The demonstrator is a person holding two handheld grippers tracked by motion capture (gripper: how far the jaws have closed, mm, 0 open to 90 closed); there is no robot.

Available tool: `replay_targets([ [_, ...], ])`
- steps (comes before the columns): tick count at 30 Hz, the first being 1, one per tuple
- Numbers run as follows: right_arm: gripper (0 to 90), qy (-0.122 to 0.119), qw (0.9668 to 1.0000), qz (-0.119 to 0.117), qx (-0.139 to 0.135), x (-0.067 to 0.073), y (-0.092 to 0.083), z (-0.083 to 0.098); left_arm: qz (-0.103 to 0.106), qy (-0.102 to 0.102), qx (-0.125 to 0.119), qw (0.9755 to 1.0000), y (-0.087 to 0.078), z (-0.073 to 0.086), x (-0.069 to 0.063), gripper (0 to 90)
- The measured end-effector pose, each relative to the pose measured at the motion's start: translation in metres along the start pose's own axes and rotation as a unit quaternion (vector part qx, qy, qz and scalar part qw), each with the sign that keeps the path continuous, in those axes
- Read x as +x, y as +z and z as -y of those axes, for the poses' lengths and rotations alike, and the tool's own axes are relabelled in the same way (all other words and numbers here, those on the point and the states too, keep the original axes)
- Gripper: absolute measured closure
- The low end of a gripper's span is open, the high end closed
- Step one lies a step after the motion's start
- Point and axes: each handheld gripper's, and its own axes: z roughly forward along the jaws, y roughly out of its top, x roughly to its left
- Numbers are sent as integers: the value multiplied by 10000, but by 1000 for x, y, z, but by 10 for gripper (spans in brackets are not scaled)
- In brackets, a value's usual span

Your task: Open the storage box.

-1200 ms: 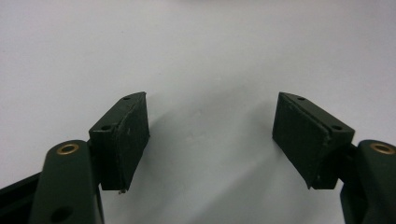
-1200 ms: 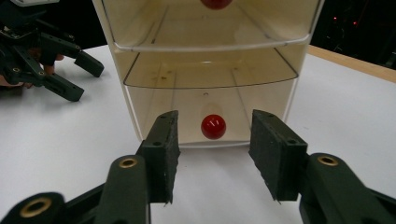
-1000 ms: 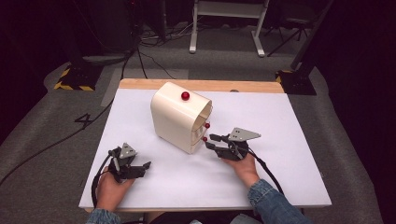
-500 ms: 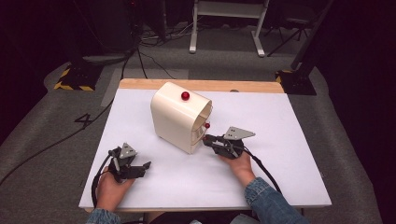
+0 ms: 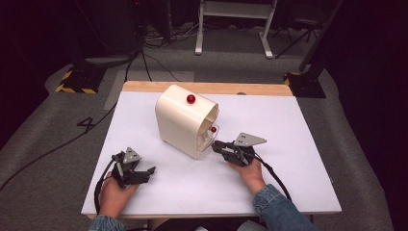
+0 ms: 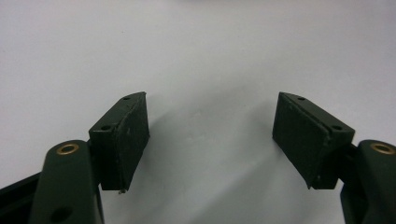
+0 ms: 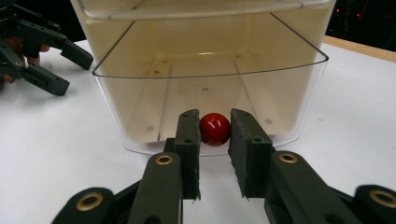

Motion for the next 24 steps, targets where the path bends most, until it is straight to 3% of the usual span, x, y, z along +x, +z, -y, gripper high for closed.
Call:
replay_targets([
  [24,741,51,9999,60,81,0,-79,18,-1,-5,-3,10000,0,0,0,274],
])
